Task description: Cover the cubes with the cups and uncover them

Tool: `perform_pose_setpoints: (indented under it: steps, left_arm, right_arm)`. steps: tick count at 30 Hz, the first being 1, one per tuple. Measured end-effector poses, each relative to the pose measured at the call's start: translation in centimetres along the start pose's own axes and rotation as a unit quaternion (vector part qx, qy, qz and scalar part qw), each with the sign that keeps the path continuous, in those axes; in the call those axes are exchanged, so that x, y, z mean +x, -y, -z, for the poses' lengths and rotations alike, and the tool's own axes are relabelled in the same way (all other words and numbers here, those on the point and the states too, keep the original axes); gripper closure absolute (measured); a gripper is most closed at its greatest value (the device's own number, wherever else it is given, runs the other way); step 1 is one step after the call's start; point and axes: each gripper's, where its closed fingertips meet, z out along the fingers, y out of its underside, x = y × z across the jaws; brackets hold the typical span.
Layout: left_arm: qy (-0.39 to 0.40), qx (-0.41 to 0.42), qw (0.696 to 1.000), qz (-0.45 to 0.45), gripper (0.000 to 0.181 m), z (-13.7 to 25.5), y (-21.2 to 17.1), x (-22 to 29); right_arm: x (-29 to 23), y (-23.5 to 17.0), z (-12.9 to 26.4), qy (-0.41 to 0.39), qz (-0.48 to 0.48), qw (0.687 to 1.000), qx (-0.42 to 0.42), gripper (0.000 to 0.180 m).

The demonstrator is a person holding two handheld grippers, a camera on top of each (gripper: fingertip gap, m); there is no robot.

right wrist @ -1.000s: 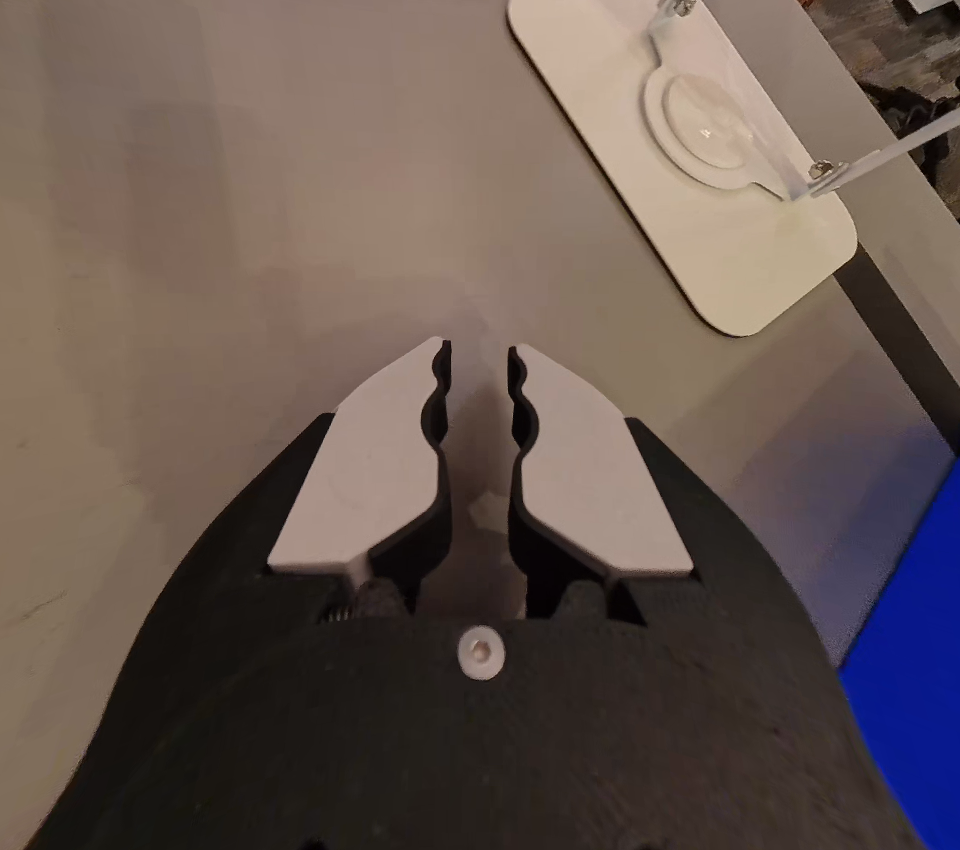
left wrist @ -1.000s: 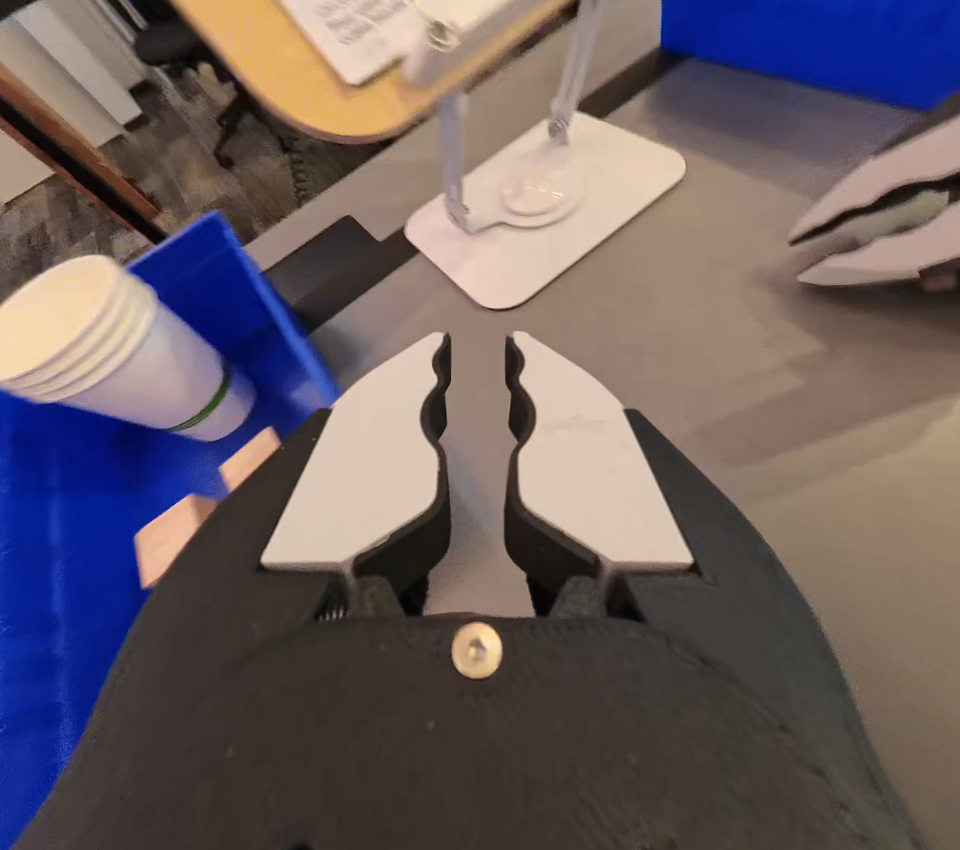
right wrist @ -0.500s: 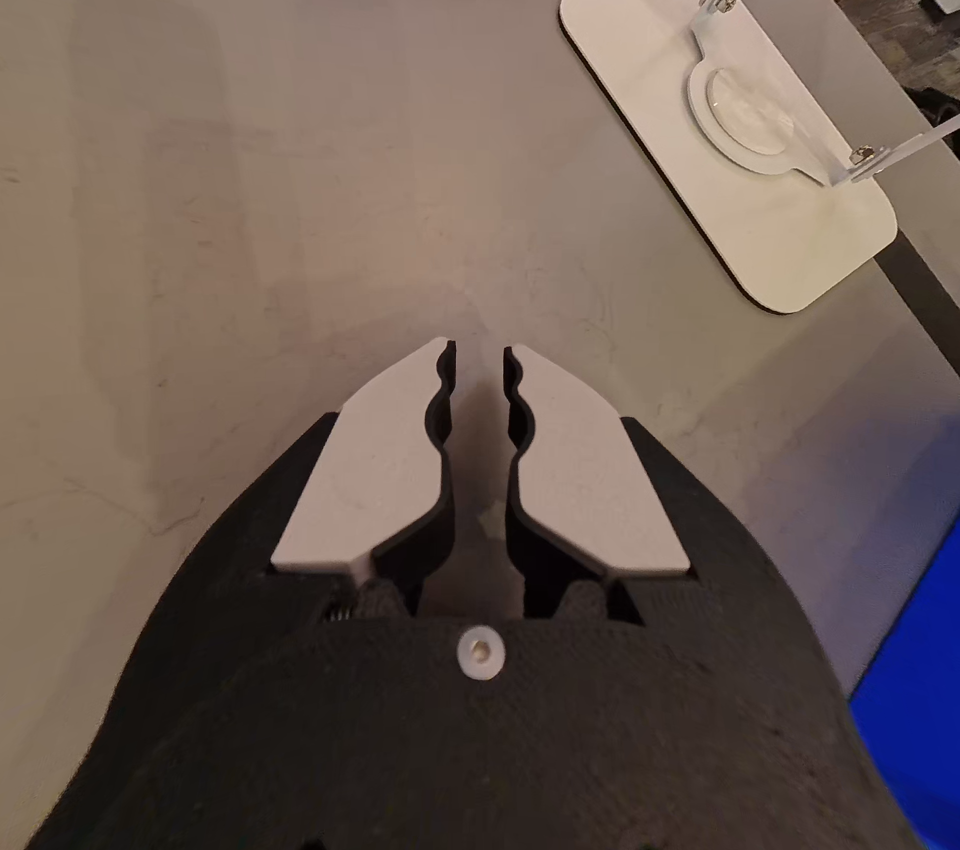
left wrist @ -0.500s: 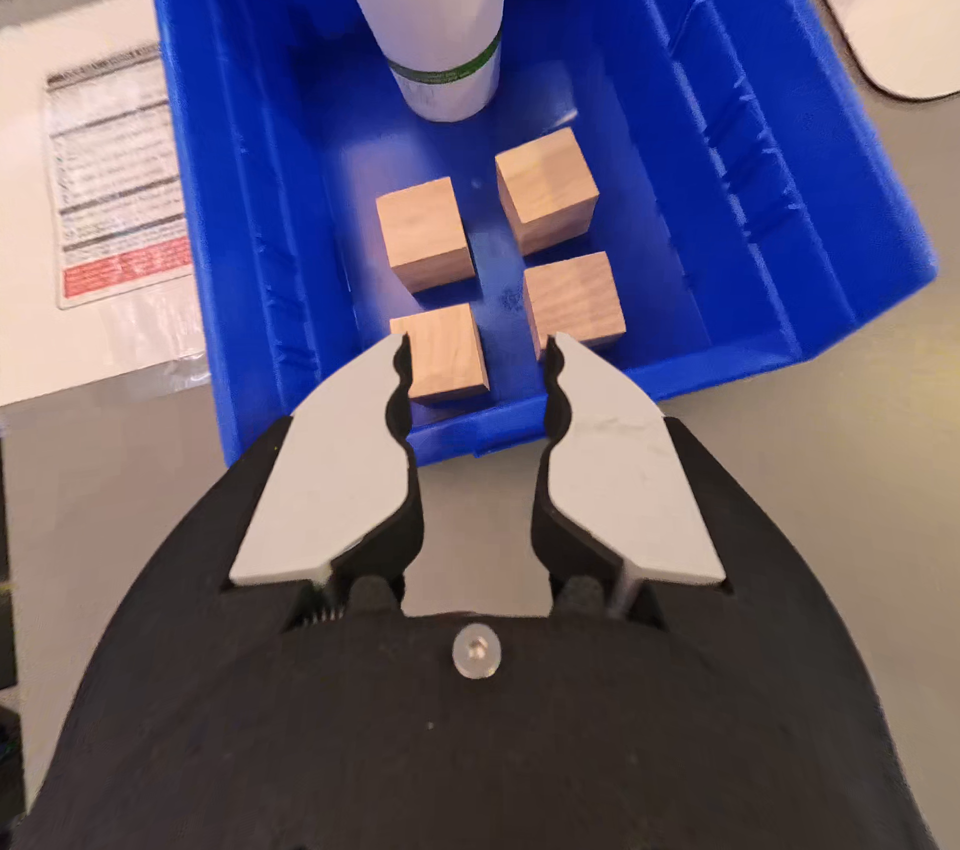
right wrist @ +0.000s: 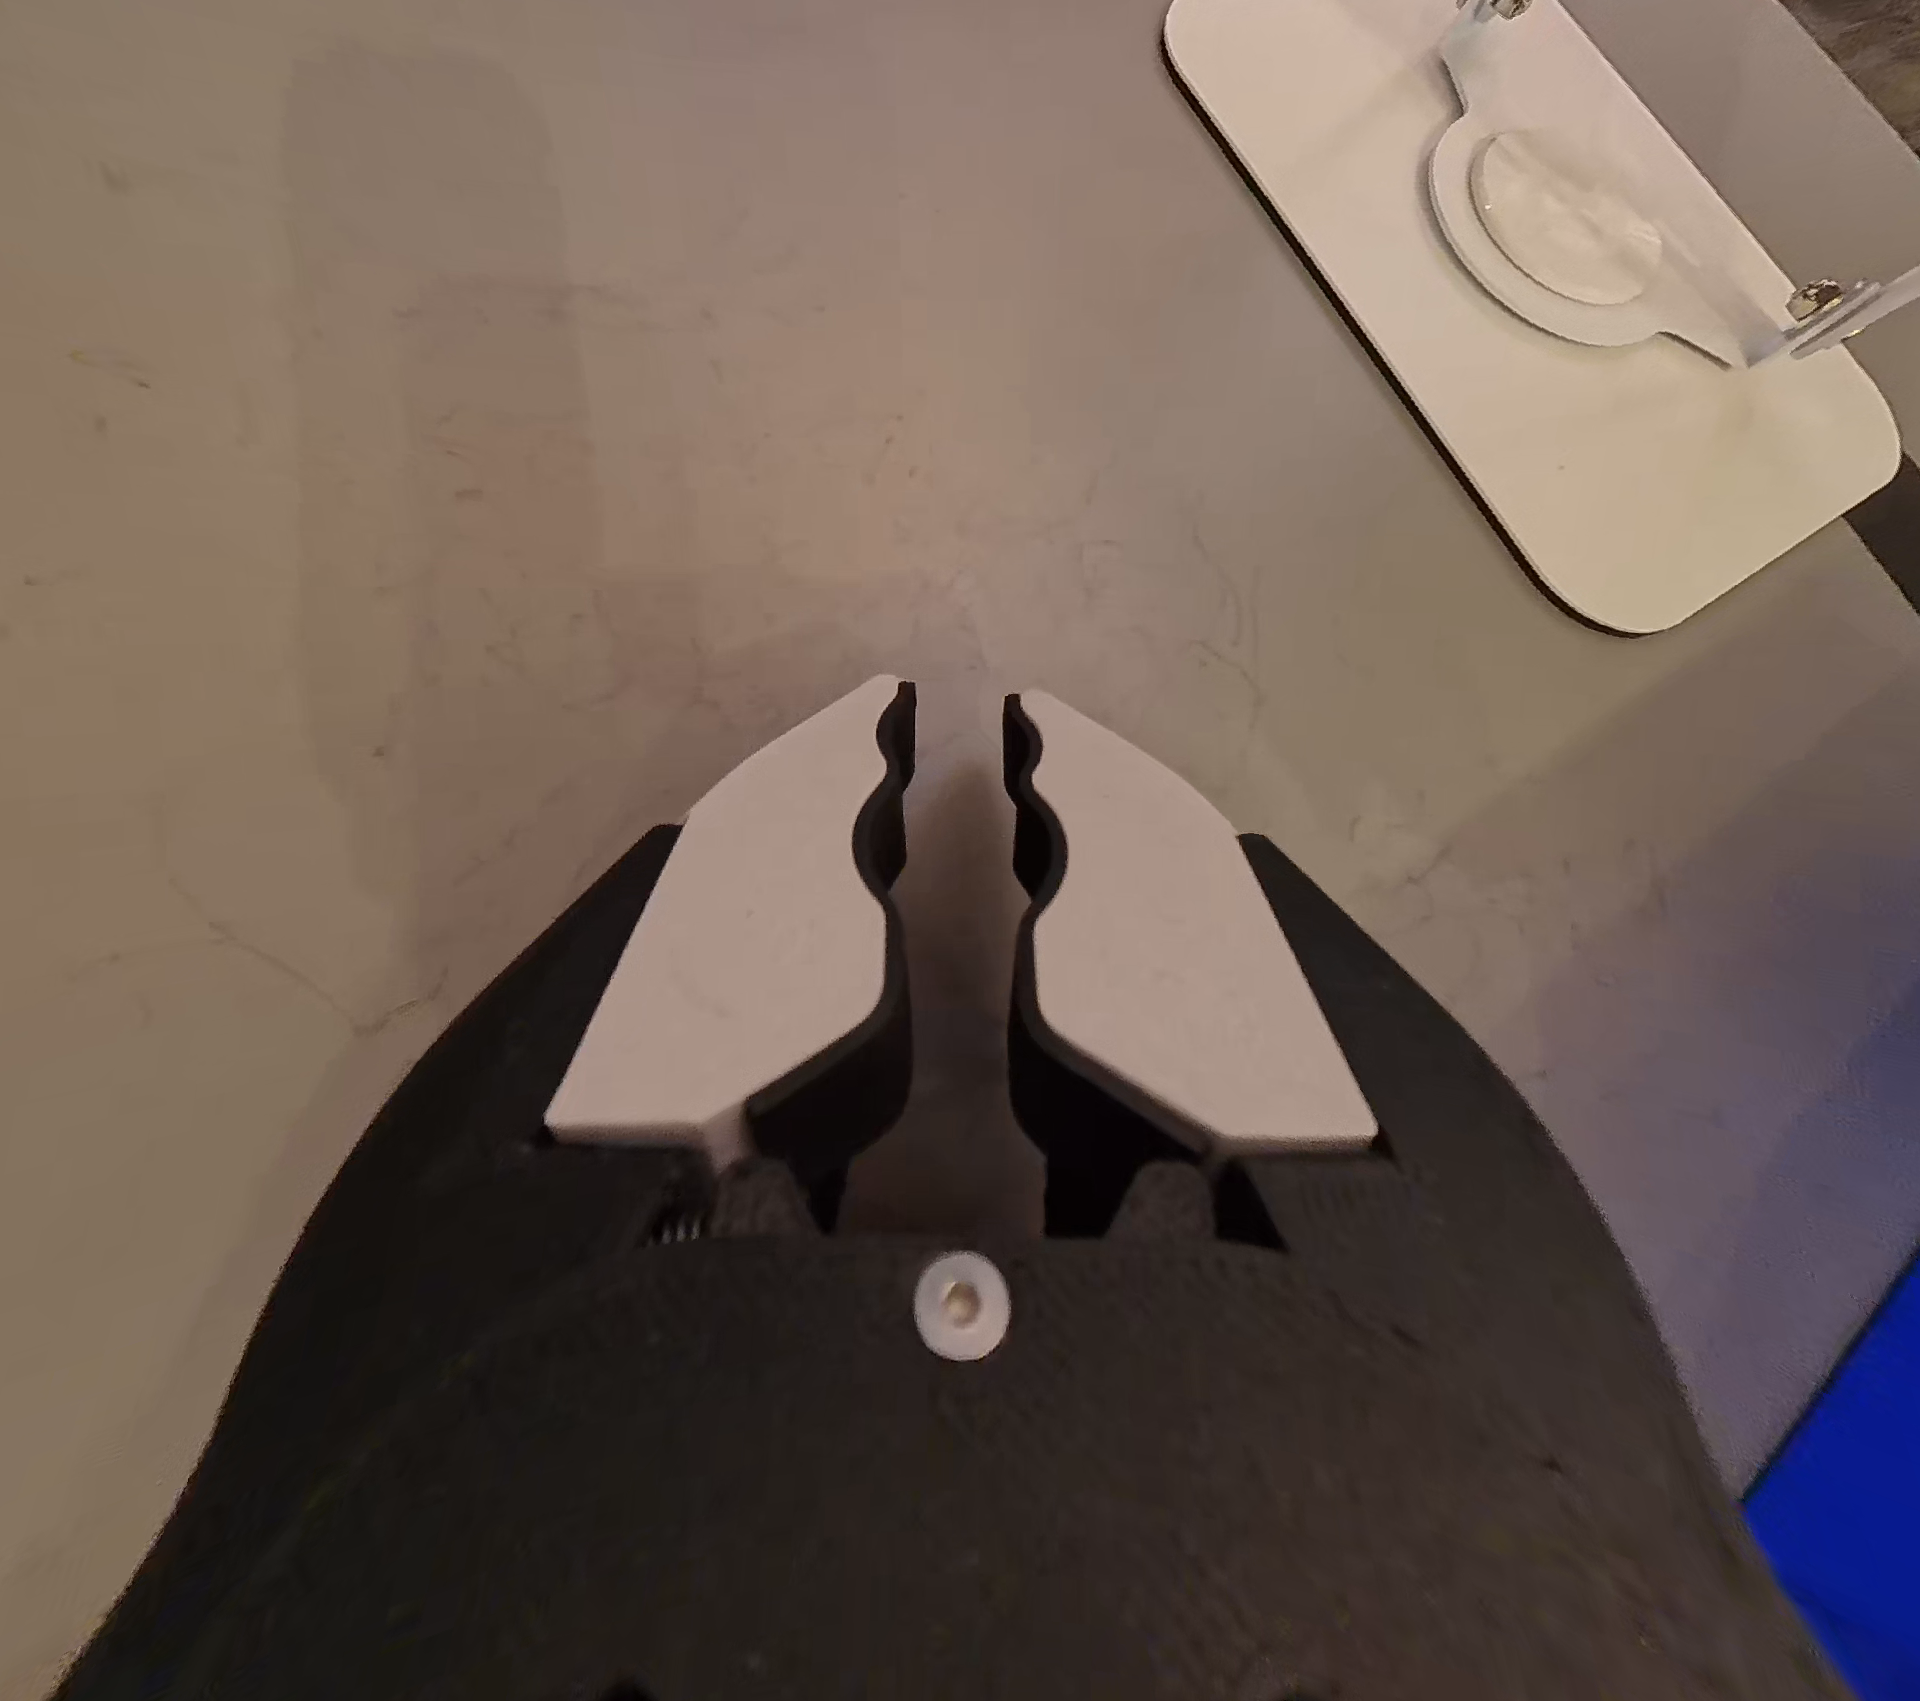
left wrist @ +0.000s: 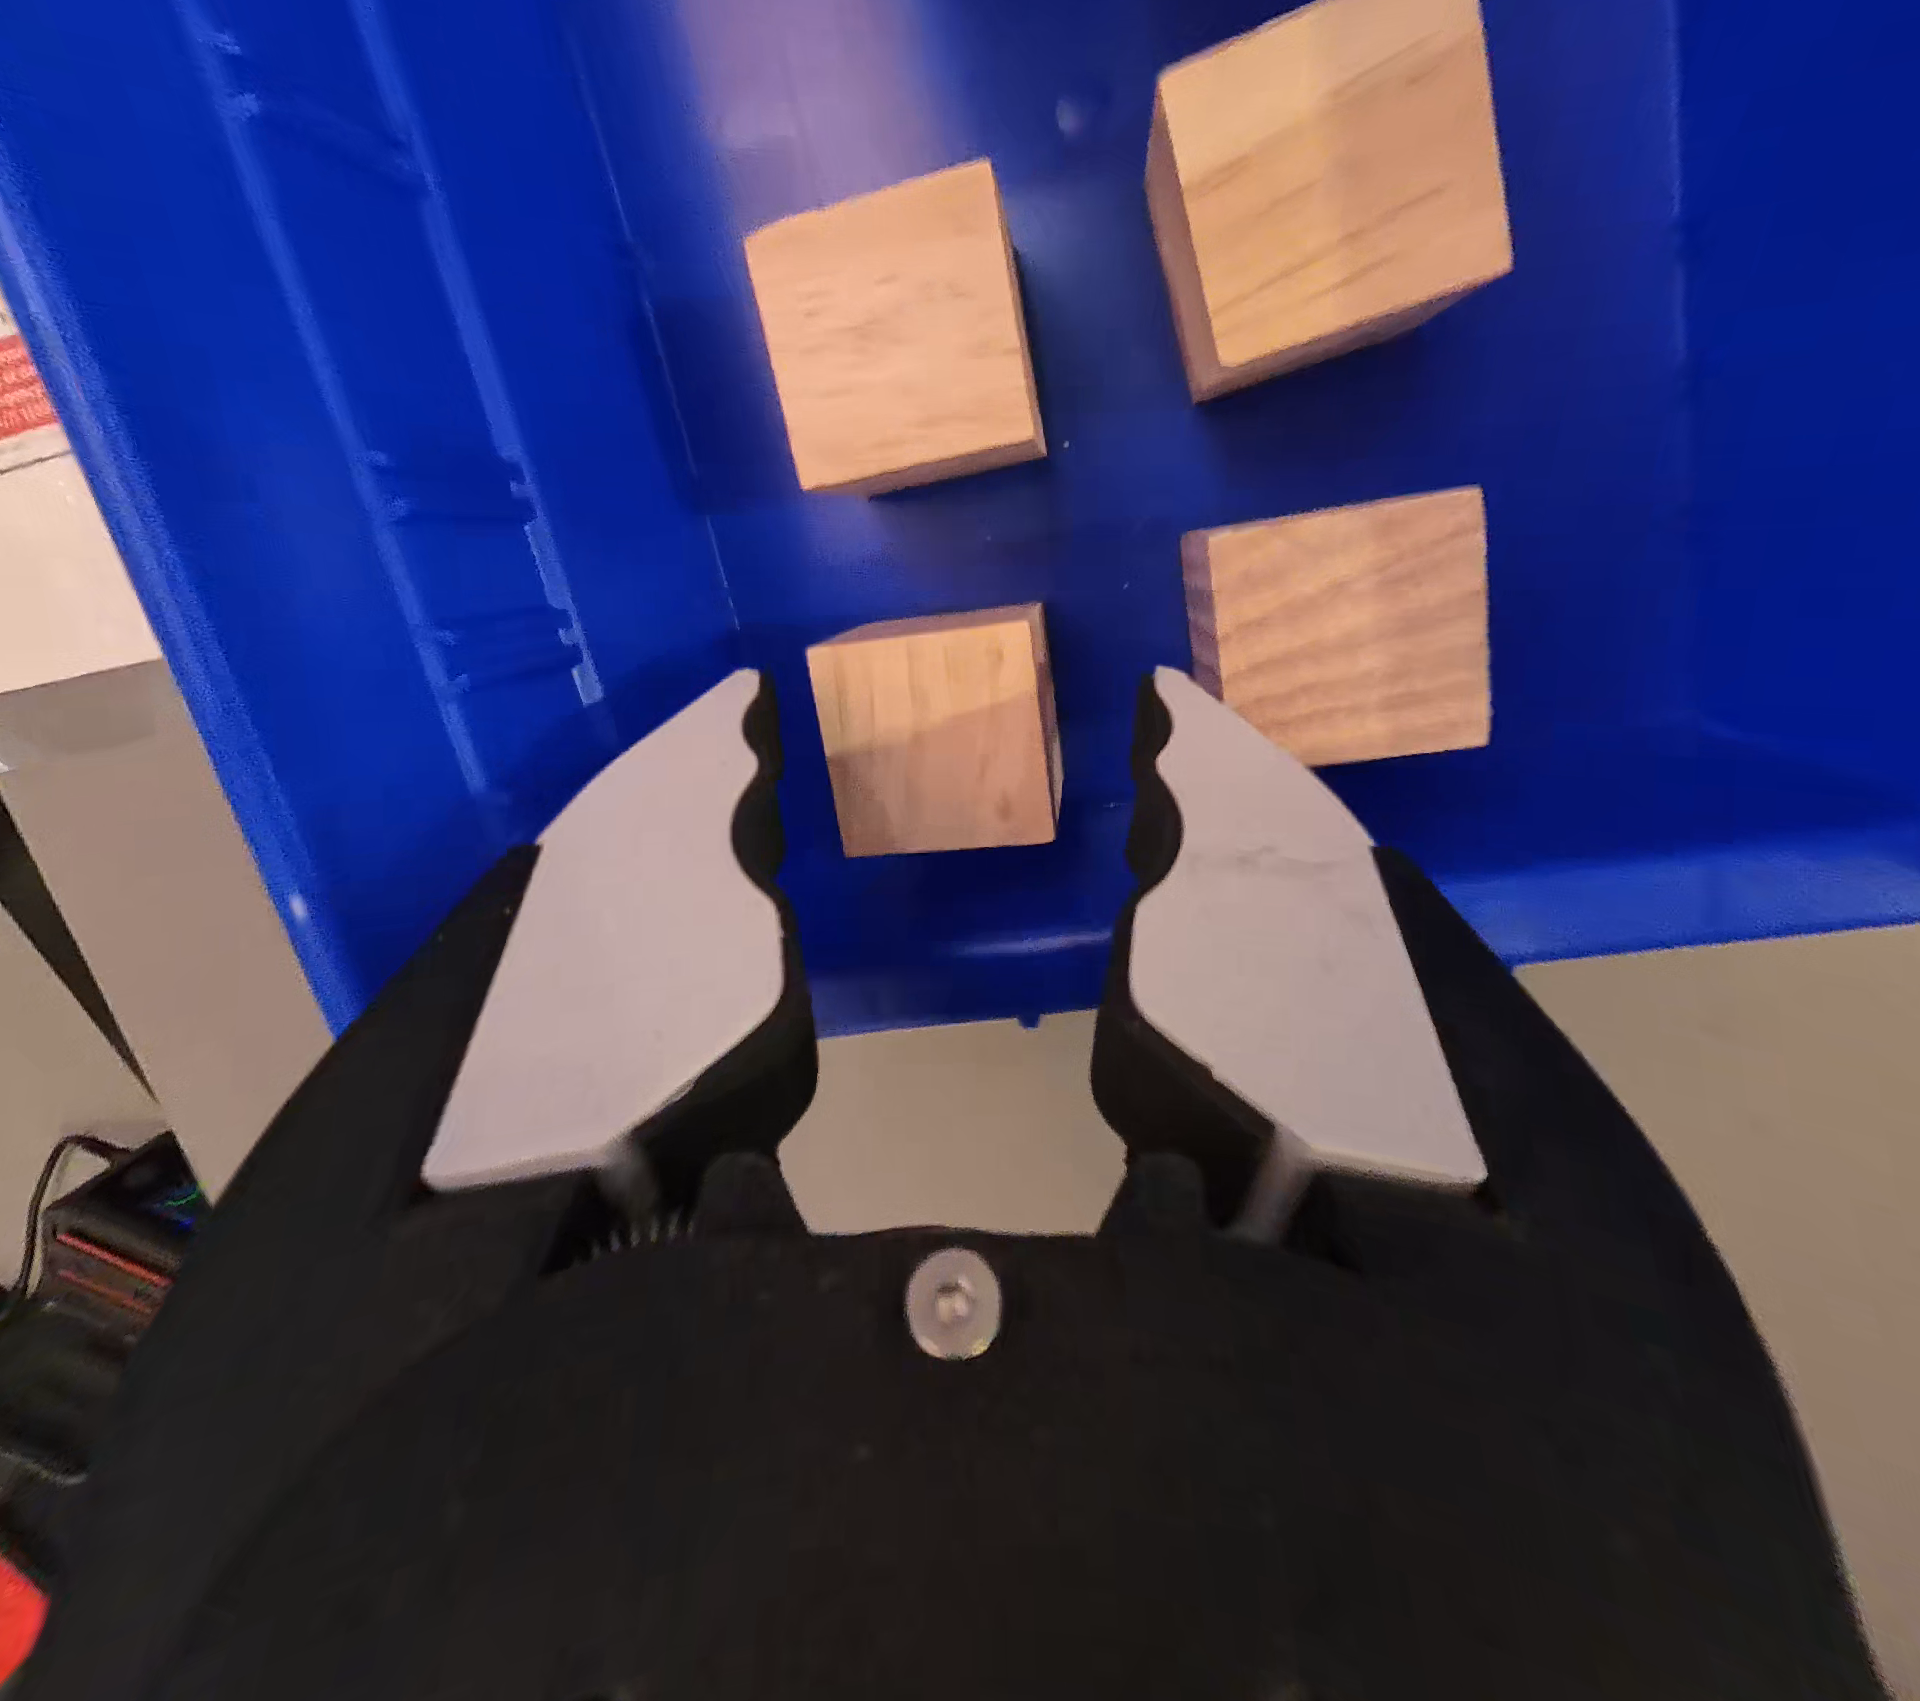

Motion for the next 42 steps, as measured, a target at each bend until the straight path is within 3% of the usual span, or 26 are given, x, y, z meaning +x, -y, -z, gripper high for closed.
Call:
perform_pose_setpoints:
  steps: [1, 4, 15, 20, 25, 30, 35, 39, 42]
  left_arm:
    - [-0.007, -0.001, 1.000, 0.003, 0.117, -0.1, 0.1, 0.1]
    - [-0.020, -0.013, 1.000, 0.007, 0.139, -0.3, 0.1, 0.0]
    - [-0.011, 0.022, 1.000, -0.007, 0.139, 0.6, 1.2, -0.9]
    - [-0.002, 0.063, 0.997, -0.040, 0.140, 4.0, 1.9, -0.8]
    - [-0.030, 0.128, 0.982, -0.134, 0.140, 10.8, 2.0, 2.0]
    - [-0.068, 0.150, 0.935, -0.313, 0.140, 15.1, -0.6, 9.9]
    - [-0.121, 0.141, 0.837, -0.515, 0.139, 14.2, -6.2, 19.2]
    - [-0.187, 0.119, 0.784, -0.581, 0.139, 12.7, -10.3, 23.6]
    - [-0.204, 0.101, 0.776, -0.588, 0.139, 11.6, -11.8, 24.4]
  right_arm:
    - [0.0, 0.0, 0.0, 0.003, -0.003, 1.000, 0.001, 0.164]
    - [0.0, 0.0, 0.1, 0.010, -0.009, 1.000, 0.004, 0.164]
    - [0.0, -0.1, 0.3, 0.019, -0.016, 1.000, 0.004, 0.165]
    - [0.0, -0.1, 0.3, 0.022, -0.016, 1.000, 0.003, 0.165]
    - [0.2, -0.2, 0.4, 0.026, -0.017, 1.000, 0.005, 0.165]
    - [0.6, -0.3, 0.6, 0.028, -0.019, 0.999, 0.010, 0.166]
    - [0.4, -0.3, 0.6, 0.030, -0.014, 0.999, 0.009, 0.166]
    - [0.4, -0.3, 0.6, 0.034, -0.015, 0.999, 0.011, 0.166]
    - [0.3, -0.3, 0.6, 0.036, -0.013, 0.999, 0.011, 0.167]
